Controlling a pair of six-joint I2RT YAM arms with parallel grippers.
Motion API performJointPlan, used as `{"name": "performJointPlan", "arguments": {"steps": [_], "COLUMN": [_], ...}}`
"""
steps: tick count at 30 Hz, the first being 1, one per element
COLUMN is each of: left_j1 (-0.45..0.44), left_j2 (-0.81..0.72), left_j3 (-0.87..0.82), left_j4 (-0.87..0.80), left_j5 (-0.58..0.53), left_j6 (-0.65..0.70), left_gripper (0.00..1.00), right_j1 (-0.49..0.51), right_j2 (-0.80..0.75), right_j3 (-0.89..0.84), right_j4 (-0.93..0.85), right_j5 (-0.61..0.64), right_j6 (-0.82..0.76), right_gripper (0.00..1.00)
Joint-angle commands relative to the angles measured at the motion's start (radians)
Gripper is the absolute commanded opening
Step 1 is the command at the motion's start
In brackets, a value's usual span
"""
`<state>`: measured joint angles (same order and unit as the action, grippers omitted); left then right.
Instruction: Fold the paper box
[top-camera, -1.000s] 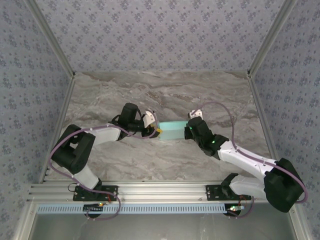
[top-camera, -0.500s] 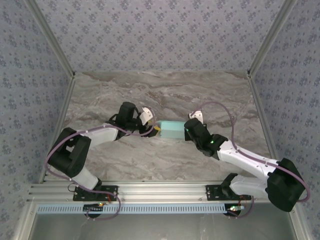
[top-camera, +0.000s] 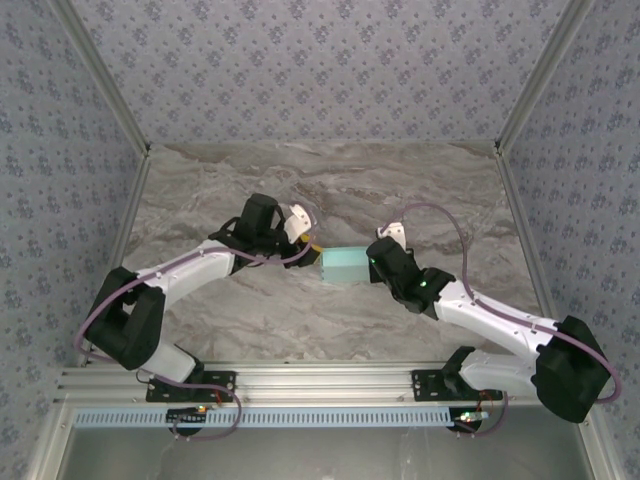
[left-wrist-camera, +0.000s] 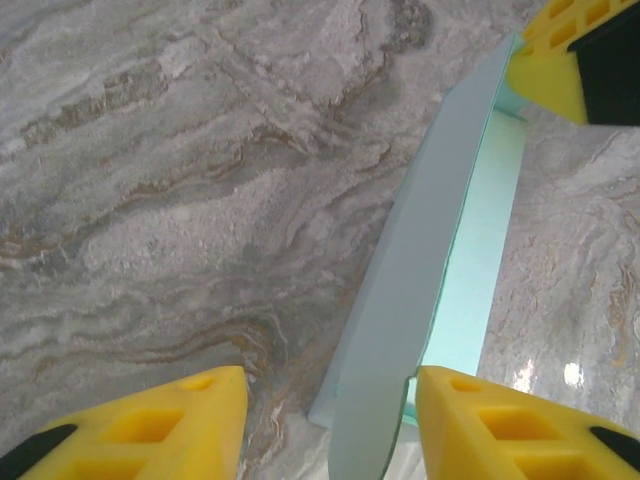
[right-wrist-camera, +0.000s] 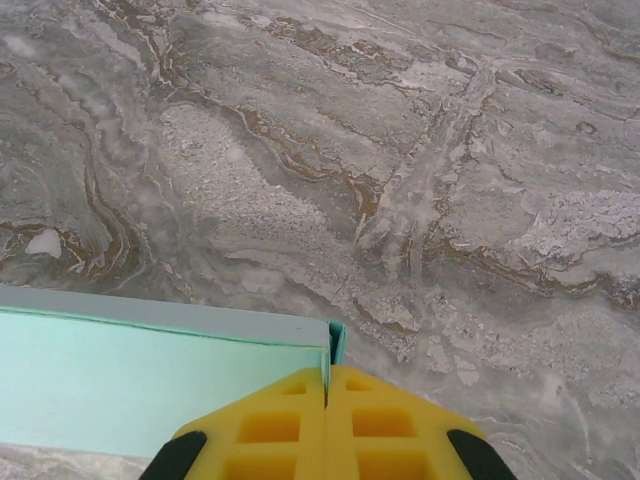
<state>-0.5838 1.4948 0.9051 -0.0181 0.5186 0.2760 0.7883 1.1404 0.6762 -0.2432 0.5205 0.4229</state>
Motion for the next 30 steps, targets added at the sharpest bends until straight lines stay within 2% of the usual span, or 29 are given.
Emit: {"name": "performJointPlan", "arguments": {"steps": [1, 5, 8, 13, 18, 25, 30], "left_j1": [-0.005, -0.008, -0.008, -0.014, -0.018, -0.021, -0.023], "left_j2": [-0.02, -0.02, -0.018, -0.018, -0.016, -0.016, -0.011], "left_j3": [0.034, 0.045, 0.049, 0.055, 0.061, 0.069, 0.069], "left_j4": [-0.097, -0.12, -0.124, -0.126, -0.132, -0.129, -0.134], "left_j5": [-0.025, -0.025, -0.025, -0.028, -0.04, -0.042, -0.048], "left_j6": [0.013, 0.018, 0.016, 0.006, 0.002, 0.0, -0.004], "left_gripper": [0.41, 0.25, 0.19, 0.16, 0.23, 0.24, 0.15], "right_j1": [0.008, 0.009, 0.009, 0.011, 0.012, 0.012, 0.014], "right_j2": [0.001, -0.001, -0.001, -0.001, -0.001, 0.007, 0.004], "right_j3": [0.028, 0.026, 0.026, 0.026, 0.026, 0.028, 0.028], "right_j4": [-0.031, -0.031, -0.031, -0.036, -0.037, -0.038, -0.04], "right_j5": [0.034, 0.034, 0.032, 0.033, 0.034, 0.027, 0.026], "right_j6": [0.016, 0.017, 0.017, 0.02, 0.02, 0.022, 0.025], "right_gripper": [0.01, 0.01, 0.01, 0.01, 0.01, 0.01, 0.01]}}
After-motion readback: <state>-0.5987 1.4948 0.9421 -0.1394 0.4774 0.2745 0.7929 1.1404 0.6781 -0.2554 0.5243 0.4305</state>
